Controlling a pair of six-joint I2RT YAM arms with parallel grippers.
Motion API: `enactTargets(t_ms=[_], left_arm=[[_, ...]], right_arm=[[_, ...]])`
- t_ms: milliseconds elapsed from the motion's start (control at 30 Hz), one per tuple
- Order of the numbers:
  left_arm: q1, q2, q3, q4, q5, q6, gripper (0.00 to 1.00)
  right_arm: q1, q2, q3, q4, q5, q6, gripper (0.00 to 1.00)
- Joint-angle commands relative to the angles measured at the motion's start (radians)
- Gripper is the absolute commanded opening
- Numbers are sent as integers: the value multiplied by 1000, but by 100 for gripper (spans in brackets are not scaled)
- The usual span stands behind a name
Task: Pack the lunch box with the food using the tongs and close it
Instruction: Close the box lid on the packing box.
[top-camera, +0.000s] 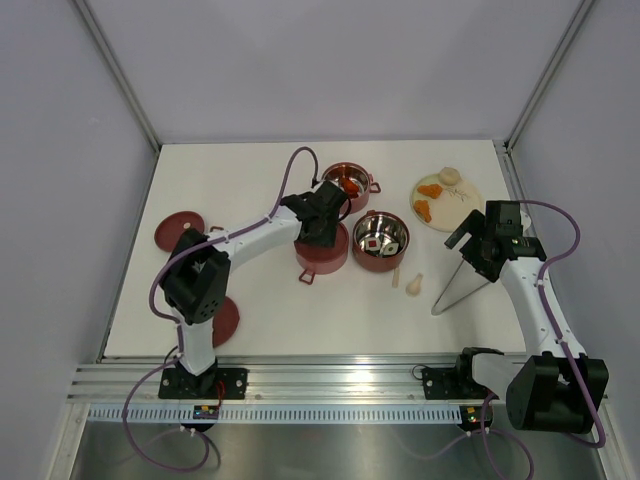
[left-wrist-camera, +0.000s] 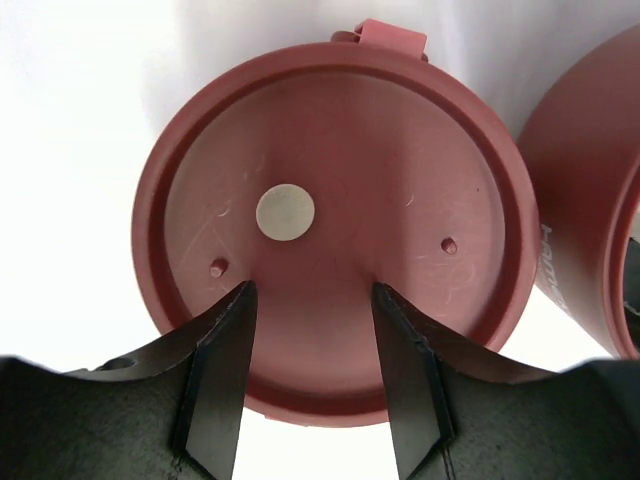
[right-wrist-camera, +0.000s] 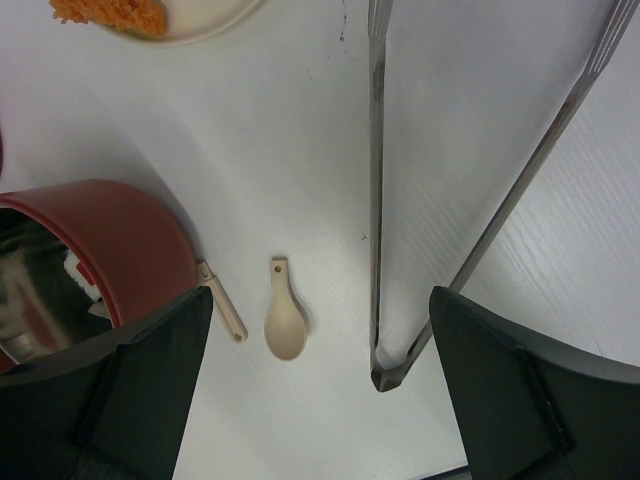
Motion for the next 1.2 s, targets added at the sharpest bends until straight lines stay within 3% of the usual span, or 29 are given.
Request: enactTargets(t_ms=[0, 100, 267, 567, 900, 1167], left_arm=[[-9, -124, 31, -2, -104, 37, 53], [-11, -183, 24, 24, -98, 54, 54], [-19, -149, 12, 14, -31, 42, 54], [-36, 78, -24, -57, 80, -22, 50], [-57, -107, 71, -60, -83, 33, 53], [-52, -20, 189, -94, -129, 30, 54]], right_arm=[[-4, -11, 17, 19, -13, -16, 97], [-4, -13, 17, 20, -15, -11, 97], [-4, -8, 16, 20, -19, -9, 97], [-4, -14, -1, 20, -16, -11, 97], [-4, -23, 3, 20, -15, -9, 97], [-4, -31, 0, 12, -13, -11, 97]])
